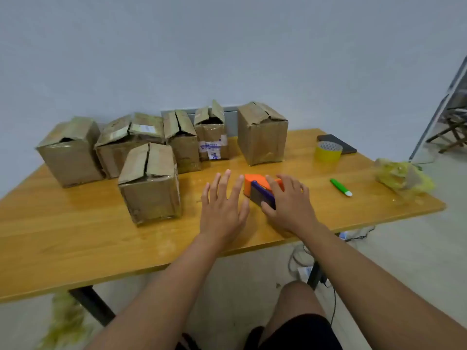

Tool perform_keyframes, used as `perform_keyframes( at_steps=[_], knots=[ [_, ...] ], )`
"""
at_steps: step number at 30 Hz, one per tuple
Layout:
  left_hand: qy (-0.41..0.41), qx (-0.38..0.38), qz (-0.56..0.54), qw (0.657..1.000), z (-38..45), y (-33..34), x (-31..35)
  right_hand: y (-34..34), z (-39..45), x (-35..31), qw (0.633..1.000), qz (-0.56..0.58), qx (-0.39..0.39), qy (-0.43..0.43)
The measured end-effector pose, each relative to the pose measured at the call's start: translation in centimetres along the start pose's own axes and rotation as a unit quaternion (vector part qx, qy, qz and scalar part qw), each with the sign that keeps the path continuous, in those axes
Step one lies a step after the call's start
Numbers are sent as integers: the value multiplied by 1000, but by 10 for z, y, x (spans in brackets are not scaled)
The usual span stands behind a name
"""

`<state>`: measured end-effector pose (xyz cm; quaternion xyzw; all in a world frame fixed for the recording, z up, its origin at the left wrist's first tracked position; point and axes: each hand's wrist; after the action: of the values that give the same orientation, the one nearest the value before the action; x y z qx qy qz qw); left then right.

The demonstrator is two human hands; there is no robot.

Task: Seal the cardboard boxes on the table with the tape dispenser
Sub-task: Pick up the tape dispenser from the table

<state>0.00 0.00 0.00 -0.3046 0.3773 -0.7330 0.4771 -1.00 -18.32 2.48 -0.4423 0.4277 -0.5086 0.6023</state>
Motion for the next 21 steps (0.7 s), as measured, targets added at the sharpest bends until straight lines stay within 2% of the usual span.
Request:
perform_keyframes(
  at_steps=[3,7,13,16,21],
  knots=[
    [-3,-8,7,1000,1,-3,0,2,-1,4,1000,-10,9,18],
    [6,-20,15,1000,2,-9,-1,5,1,1,1000,-8,-13,-3],
    [1,-10,49,999,8,-28,-13,2,4,-2,999,46,-20,-16],
    [-31,7,85,996,15,-45,-27,-8,8,-7,996,77,21,-30],
    [-134,8,125,983,24,-82,-62,-34,24,-23,986,133,69,-67]
  ],
)
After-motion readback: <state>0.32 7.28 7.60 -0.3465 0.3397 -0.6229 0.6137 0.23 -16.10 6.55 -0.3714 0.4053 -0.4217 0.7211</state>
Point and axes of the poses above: each hand's wrist, its own z-axis towards the middle knuckle, its own y-axis out of the palm, x = y × z, and after that the axes turned 8 degrees about -x, right-handed
